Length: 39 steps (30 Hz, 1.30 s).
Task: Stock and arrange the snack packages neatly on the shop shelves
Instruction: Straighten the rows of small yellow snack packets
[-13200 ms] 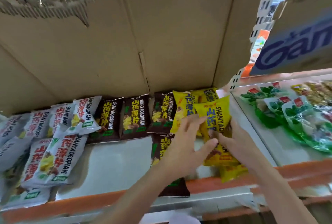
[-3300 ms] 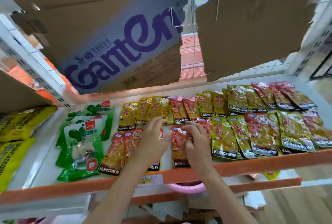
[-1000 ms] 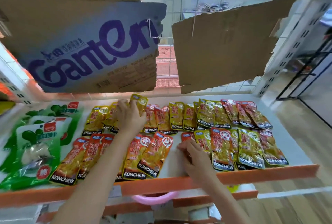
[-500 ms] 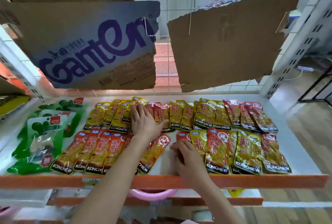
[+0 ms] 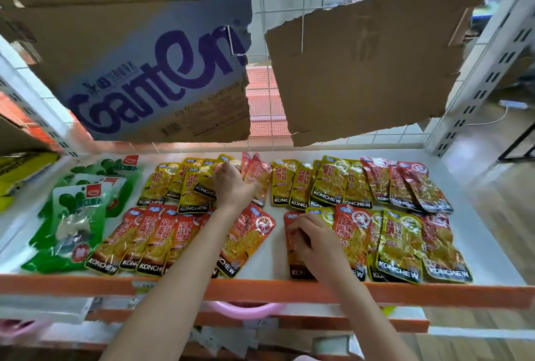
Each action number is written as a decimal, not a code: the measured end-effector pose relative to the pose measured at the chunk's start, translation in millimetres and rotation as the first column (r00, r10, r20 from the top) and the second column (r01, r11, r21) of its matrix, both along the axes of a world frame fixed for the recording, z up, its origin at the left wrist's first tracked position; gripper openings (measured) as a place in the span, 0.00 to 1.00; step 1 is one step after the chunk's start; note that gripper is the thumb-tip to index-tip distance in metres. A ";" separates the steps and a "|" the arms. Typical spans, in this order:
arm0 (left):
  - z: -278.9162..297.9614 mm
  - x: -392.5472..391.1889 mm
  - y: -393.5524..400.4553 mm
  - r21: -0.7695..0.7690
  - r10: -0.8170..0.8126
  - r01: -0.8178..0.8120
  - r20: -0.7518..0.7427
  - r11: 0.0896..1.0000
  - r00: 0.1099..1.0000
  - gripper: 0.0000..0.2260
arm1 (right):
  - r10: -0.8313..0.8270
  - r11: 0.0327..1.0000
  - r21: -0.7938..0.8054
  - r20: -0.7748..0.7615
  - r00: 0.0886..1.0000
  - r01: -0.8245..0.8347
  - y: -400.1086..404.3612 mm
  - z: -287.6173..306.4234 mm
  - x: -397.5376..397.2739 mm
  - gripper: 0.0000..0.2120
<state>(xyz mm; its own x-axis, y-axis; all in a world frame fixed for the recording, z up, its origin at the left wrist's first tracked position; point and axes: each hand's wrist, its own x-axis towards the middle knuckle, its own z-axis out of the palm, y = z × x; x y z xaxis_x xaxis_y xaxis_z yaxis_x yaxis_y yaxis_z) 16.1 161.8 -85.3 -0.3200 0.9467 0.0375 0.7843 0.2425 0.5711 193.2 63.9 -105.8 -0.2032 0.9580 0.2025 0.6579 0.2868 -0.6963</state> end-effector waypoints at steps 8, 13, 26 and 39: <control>31.3 -7.5 -34.5 0.327 -0.022 -0.151 0.472 0.933 0.881 0.15 | -0.004 1.000 -0.027 -0.070 0.998 0.002 -2.4 3.5 1.3 0.08; 10.6 -1.7 -89.3 0.100 -0.224 0.206 0.234 0.973 0.946 0.14 | -0.139 0.990 -0.032 -0.126 0.982 0.136 -4.7 3.8 4.5 0.10; -18.9 -22.4 -129.5 -0.109 -0.498 0.486 -0.239 0.867 0.834 0.24 | -0.038 0.997 0.066 0.160 0.986 0.028 -8.1 1.7 -1.8 0.12; -12.3 -54.8 -134.4 -0.175 -0.462 0.429 -0.271 0.886 0.845 0.23 | -0.190 0.975 0.155 0.220 0.957 0.158 -7.4 -0.7 -4.3 0.18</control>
